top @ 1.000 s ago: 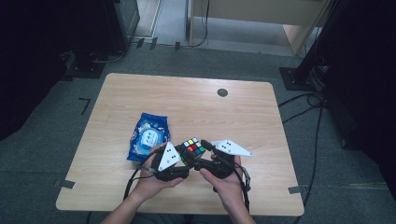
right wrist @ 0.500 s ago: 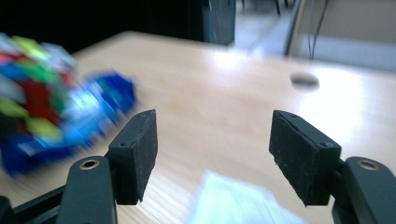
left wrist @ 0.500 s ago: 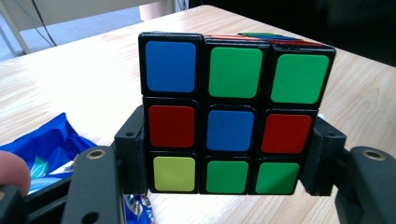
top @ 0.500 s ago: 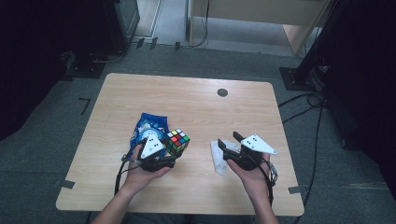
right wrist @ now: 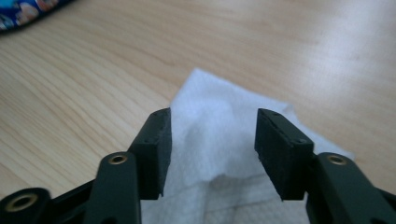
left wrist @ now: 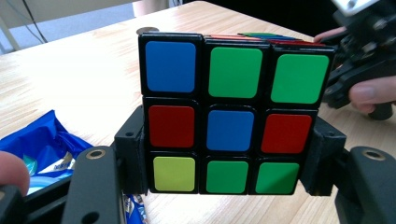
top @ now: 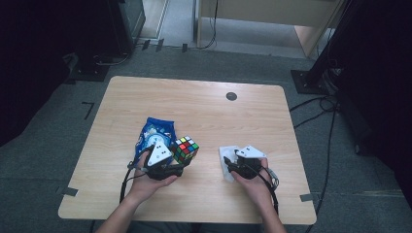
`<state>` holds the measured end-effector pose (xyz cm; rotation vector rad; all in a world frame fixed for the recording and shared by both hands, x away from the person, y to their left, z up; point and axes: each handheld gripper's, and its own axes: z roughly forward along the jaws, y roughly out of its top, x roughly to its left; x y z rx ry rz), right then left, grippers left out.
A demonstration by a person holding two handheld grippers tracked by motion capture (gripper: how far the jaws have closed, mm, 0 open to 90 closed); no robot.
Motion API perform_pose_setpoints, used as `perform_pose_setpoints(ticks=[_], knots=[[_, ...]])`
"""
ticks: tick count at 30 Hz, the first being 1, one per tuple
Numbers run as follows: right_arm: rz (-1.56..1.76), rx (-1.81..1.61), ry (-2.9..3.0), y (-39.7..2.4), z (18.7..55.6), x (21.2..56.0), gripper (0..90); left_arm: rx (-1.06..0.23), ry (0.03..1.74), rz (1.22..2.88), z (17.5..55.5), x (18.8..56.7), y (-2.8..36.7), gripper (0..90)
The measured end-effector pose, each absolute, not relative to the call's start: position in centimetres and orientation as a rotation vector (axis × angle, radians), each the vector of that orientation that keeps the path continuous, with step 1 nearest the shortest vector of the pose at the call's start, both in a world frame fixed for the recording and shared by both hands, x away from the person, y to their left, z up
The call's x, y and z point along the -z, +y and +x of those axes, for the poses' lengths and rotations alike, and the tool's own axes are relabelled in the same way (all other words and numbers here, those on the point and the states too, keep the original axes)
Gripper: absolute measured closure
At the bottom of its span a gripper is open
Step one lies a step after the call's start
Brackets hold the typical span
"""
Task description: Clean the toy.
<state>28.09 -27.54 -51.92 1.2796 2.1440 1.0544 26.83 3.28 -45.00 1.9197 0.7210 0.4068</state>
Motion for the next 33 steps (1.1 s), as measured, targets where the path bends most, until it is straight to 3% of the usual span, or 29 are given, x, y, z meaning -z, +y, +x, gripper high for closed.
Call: perform_pose_setpoints(ticks=[5,8,11,12,17,26,33], knots=[[1.316,-1.035,2.144,-27.8,28.1,52.2,56.7,-0.405,0.723,1.913,26.7,44.9,3.3,34.0],[1.317,-1.035,2.140,-27.7,28.0,52.2,69.1,-0.403,0.726,1.911,26.7,44.9,3.3,34.0],[1.345,-1.047,2.134,-28.0,27.9,52.1,87.3,-0.399,0.726,1.911,26.7,44.9,3.4,34.0],[1.341,-1.046,2.133,-28.1,27.9,52.1,89.1,-0.400,0.725,1.911,26.7,44.9,3.3,34.0],[1.321,-1.141,2.053,-27.7,27.3,50.5,89.7,-0.399,0.718,1.917,26.7,45.0,3.2,34.1],[1.134,-1.526,1.946,-24.6,23.9,43.3,89.5,-0.388,0.671,1.930,26.1,45.0,2.3,34.1],[1.003,-1.655,1.943,-21.9,21.9,40.4,89.5,-0.393,0.617,1.941,25.2,45.0,1.3,34.1]])
